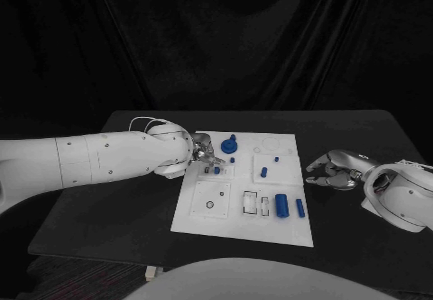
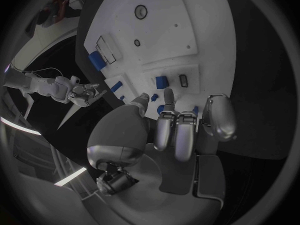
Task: Assemble the parts on the task board
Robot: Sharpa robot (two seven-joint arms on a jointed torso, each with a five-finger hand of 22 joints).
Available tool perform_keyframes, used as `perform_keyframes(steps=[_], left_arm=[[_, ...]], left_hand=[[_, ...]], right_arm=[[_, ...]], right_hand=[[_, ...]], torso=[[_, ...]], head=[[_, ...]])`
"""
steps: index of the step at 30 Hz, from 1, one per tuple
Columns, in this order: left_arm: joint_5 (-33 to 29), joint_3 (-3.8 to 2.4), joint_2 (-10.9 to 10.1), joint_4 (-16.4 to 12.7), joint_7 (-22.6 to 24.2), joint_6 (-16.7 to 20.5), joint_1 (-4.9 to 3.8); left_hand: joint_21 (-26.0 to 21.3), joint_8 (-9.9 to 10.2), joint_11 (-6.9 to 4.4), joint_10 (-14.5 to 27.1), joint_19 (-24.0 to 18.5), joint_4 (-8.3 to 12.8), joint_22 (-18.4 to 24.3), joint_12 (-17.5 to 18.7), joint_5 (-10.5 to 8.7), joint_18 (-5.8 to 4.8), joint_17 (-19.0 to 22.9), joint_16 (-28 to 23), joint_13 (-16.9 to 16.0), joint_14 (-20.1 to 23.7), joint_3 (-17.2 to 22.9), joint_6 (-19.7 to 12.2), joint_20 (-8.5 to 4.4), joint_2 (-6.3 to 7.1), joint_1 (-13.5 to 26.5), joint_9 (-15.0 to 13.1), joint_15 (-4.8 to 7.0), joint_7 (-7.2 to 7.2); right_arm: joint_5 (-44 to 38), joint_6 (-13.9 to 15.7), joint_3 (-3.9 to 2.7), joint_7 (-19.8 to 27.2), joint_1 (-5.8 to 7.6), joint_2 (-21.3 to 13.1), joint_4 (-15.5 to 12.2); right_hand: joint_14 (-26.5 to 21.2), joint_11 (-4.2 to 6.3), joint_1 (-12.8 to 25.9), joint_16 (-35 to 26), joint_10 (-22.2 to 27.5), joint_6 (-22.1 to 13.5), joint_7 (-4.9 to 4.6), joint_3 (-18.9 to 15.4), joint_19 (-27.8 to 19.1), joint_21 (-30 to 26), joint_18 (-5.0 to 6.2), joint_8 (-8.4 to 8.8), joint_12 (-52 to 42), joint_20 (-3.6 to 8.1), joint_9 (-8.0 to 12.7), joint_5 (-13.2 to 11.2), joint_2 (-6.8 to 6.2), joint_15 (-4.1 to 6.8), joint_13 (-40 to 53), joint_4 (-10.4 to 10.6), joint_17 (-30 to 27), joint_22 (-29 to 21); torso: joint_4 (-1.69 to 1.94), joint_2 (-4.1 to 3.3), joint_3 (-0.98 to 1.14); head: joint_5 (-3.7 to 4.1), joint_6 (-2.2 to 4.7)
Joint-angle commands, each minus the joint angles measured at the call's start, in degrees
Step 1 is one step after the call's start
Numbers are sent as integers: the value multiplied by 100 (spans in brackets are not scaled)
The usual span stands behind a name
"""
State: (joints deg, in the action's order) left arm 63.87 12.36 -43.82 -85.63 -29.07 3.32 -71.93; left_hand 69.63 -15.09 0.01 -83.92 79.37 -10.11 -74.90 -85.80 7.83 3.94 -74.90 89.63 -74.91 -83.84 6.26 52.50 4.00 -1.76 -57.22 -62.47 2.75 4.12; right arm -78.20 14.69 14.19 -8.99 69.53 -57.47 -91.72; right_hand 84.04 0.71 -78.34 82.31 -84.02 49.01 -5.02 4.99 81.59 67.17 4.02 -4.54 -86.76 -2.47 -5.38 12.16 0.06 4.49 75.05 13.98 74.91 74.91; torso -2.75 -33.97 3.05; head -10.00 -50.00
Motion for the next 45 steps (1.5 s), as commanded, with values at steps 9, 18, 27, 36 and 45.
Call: perform_keyframes(steps=[9, 18, 27, 36, 45], left_arm=[[112, -2, 11, -14, -68, -18, 80], [113, -2, 58, 23, -58, -89, 106], [113, -2, 108, 60, -23, -158, 119], [113, -2, 131, 85, -17, -242, 124], [113, -2, 157, 125, -33, -313, 126]], left_hand=[[-20, -78, 1, -222, -18, -9, -886, 30, 14, 76, -1447, -19, -1143, -563, -65, 142, -11, -11, -70, -13, -16, -34], [-45, -109, -15, -208, -27, 17, -879, 46, 60, 82, -1428, -37, -1129, -547, -62, 155, -21, -22, -135, -31, -4, -51], [-64, -89, -23, -202, -25, 59, -877, 55, 355, 81, -1423, -42, -1121, -543, -36, 101, -39, -54, -255, -5, 9, -54], [-79, -64, -29, -201, -27, 102, -875, 57, 536, 82, -1422, -42, -1118, -543, -7, 95, -43, -56, -337, 35, 14, -59], [-91, -32, -48, -195, -22, 242, -877, 63, 927, 82, -1415, -49, -1113, -537, 112, 106, -57, -51, -517, 101, 29, -81]], right_arm=[[-7, -33, -3, -53, -15, -18, -21], [-7, -36, -3, -52, -16, -12, -20], [-7, -32, -3, -52, -17, -14, -18], [-7, -30, -3, -49, -21, -9, -13], [-7, -32, -3, -48, -37, -10, -14]], right_hand=[[375, -27, -15, -20, -297, 36, -10, -5, -37, -17, 58, 20, 39, 3, 5, 21, -1, -50, 1125, -19, 594, 888], [375, -27, -15, -20, -297, 36, -10, -5, -37, -17, 58, 20, 39, 3, 5, 21, -1, -50, 1125, -19, 594, 888], [373, -27, 5, -25, -290, 40, -8, -17, -37, -23, 58, 23, 47, 2, 11, 32, -9, -51, 1117, -5, 587, 889], [373, -27, 5, -25, -290, 40, -8, -17, -37, -23, 58, 23, 47, 2, 11, 32, -9, -51, 1117, -5, 587, 889], [371, -27, 2, -31, -286, 42, -7, -15, -40, -34, 60, 24, 52, 1, 13, 37, -9, -51, 1111, -7, 581, 886]], torso=[[-6, -5, 2], [-14, 0, 0], [-10, 0, 2], [-20, 2, -2], [-13, -2, -1]], head=[[-3, 0], [-20, 0], [6, 0], [-12, 0], [-10, 0]])
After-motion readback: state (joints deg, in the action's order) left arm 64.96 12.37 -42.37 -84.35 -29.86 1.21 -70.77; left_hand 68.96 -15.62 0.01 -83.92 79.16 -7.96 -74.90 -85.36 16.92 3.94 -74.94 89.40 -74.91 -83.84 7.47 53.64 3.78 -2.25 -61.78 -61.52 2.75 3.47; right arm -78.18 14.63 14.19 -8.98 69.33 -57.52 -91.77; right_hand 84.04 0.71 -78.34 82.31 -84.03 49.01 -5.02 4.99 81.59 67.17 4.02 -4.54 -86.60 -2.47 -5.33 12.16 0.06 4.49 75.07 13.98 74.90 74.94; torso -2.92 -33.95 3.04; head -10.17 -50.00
